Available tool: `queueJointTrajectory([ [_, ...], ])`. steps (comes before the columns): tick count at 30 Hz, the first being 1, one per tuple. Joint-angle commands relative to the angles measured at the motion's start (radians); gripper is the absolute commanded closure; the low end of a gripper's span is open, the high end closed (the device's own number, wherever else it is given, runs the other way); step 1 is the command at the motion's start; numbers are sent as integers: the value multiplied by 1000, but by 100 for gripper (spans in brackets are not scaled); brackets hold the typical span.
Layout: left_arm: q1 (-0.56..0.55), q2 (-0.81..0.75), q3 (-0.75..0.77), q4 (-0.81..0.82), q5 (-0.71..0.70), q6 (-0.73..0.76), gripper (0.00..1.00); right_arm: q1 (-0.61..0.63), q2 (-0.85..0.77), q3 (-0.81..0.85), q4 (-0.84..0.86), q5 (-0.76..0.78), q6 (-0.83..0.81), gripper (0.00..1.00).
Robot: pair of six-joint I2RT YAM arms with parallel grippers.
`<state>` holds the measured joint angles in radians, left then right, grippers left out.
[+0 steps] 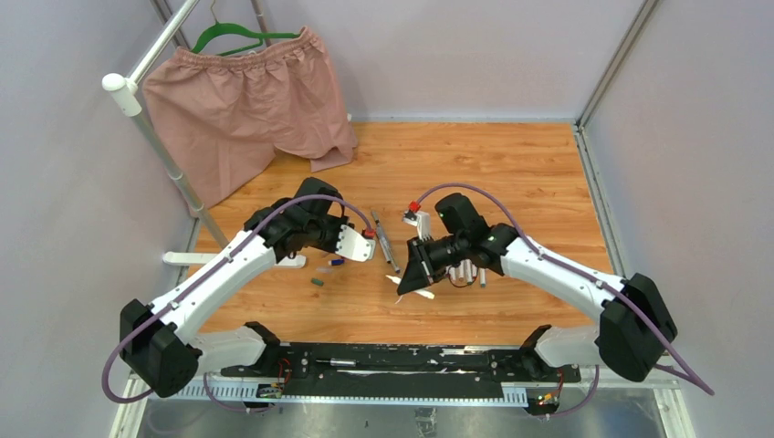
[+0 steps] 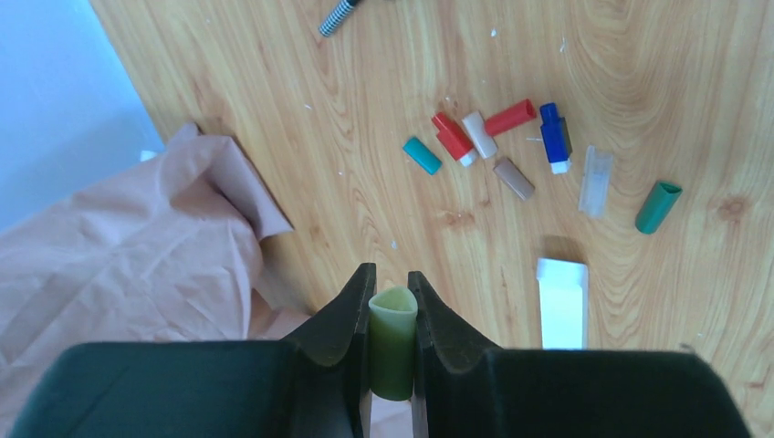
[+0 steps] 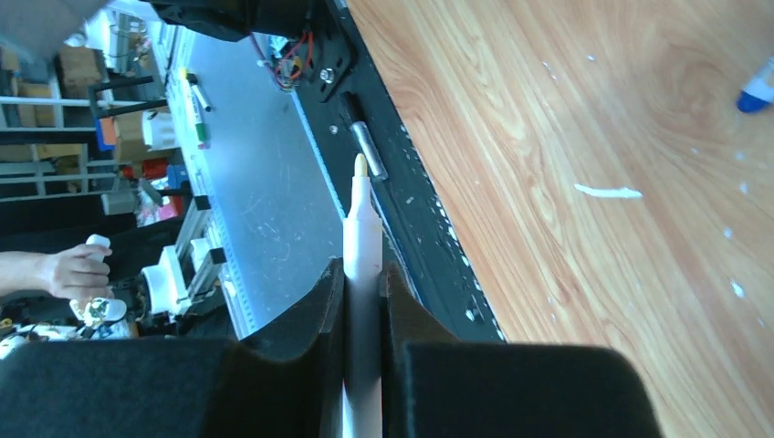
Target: Open the pen caps
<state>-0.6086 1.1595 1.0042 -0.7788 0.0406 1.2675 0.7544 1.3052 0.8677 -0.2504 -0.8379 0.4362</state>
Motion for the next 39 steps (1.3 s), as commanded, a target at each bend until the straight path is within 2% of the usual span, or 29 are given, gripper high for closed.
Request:
queueJointTrajectory([
  [1,13,18,24,-22,-39,-33,100,-38,-73,-26,-147,147,-77,100],
  [6,11,89,23,-32,6,-169,100,-41,-32,-15,-136,651,-74,100],
  [13,12,154,-18,-27,43,-269,100,-36,135,5,37,930,-81,100],
  [18,11,195,-82,46,53,-328,100,-37,281,39,91,1024,-78,99],
  [25,11,267,-118,119,71,-372,100,-36,332,10,151,1049,-53,74],
  [29,11,290,-144,167,77,-375,100,-36,320,-11,158,1050,-59,67],
  [33,11,320,-150,197,79,-384,99,-36,310,-19,151,1051,-59,65],
  [36,12,339,-151,215,79,-393,92,-36,287,-19,138,1055,-57,69],
  [39,11,352,-154,231,67,-400,81,-36,246,-25,124,1064,-57,73],
])
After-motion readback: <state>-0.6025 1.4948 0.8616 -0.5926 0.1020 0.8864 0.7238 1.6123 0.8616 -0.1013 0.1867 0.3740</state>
